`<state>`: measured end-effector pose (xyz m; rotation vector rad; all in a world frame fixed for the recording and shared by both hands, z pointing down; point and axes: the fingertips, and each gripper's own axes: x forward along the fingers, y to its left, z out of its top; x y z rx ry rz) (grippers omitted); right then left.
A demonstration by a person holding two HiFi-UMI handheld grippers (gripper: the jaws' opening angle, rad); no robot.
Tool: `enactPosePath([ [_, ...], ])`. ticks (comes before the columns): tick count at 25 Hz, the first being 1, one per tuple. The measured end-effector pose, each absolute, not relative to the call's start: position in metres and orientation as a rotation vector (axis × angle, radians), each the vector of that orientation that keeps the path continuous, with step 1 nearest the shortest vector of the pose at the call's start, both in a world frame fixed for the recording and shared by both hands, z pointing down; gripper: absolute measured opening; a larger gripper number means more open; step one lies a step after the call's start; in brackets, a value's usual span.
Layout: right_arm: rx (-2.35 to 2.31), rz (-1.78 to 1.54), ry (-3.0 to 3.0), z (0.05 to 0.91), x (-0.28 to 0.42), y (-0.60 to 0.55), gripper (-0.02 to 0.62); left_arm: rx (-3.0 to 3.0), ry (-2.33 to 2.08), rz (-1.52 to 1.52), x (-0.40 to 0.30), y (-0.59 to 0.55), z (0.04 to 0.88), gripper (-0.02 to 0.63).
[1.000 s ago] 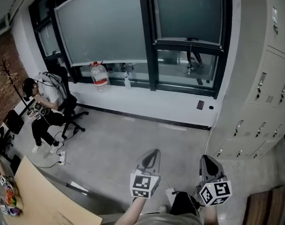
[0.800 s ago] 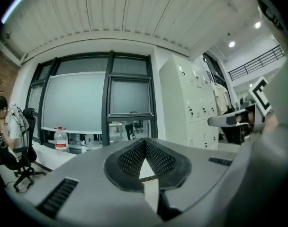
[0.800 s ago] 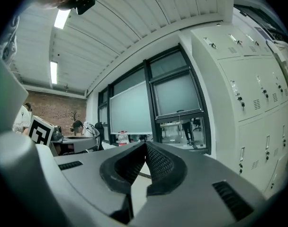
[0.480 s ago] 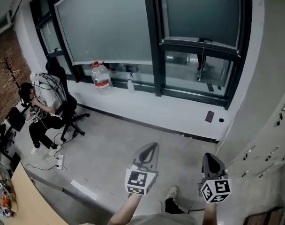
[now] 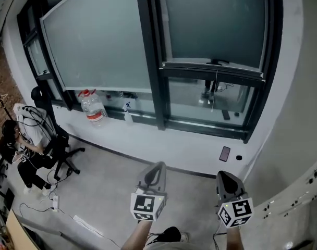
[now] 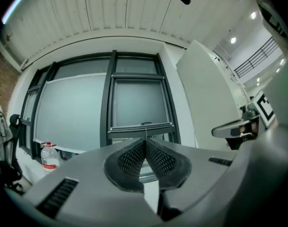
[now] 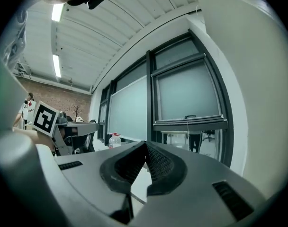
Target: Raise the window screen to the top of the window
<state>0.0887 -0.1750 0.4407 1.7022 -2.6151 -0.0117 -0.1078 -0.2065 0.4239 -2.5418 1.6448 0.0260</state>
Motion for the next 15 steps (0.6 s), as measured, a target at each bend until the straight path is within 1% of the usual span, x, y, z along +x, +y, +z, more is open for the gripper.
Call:
enactPosePath([
  [4, 1.77, -0.092, -2.525, 0.443, 0.1, -0.227, 0.005, -2.639, 1.558, 0.03, -0.082, -0.26, 0.439, 0.003],
  [9, 1.893, -0.008, -2.505, 0.46, 0.122, -0.314, 0.005, -2.674, 1.452, 0.021, -0.054, -0.352, 0.461, 0.003],
  [15, 1.977, -0.075, -2.44, 0.434, 0.147, -0.439, 0.005, -2.689, 1.393, 0.035, -0.037, -0.493, 0.445, 0.003],
])
